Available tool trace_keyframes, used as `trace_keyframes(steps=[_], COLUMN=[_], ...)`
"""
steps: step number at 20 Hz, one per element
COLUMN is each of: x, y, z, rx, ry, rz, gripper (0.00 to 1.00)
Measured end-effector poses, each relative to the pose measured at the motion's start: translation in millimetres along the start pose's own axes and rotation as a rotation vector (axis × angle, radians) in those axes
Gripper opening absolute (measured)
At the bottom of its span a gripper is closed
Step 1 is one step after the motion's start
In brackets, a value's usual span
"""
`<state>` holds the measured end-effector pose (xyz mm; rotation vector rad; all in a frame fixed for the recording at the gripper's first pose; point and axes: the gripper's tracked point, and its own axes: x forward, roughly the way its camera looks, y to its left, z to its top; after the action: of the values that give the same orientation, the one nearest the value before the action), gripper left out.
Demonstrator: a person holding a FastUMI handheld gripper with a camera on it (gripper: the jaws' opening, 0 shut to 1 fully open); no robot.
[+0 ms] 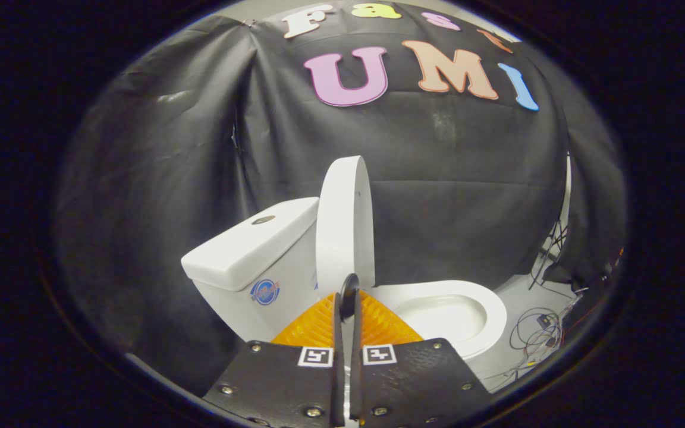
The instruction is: Open the toilet lid.
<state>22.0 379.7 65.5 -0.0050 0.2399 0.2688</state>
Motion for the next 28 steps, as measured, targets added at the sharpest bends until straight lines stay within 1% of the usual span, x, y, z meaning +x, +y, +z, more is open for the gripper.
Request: trace_keyframes(steps=[3, 7, 11, 16, 20, 23, 28], x=[1.1, 2.8, 7.9, 5.7, 6.8, 8.0, 4.5], y=[2.2, 8.2, 16.4, 25.5, 35.7, 41.5, 37.3], z=[1.0, 3.1, 3.3, 1.4, 0.7, 0.6, -0.3], rx=[0.031, 0.059, -0.017, 0.016, -0.016, -0.019, -0.012], ry=[0.018, 0.032, 0.028, 0.028, 0.003, 0.001, 0.014], rz=[0.014, 0.057, 0.098, 0.145, 0.173, 0.184, 0.183], gripper=[0.05, 0.06, 0.09, 0.11, 0.12, 0.12, 0.13])
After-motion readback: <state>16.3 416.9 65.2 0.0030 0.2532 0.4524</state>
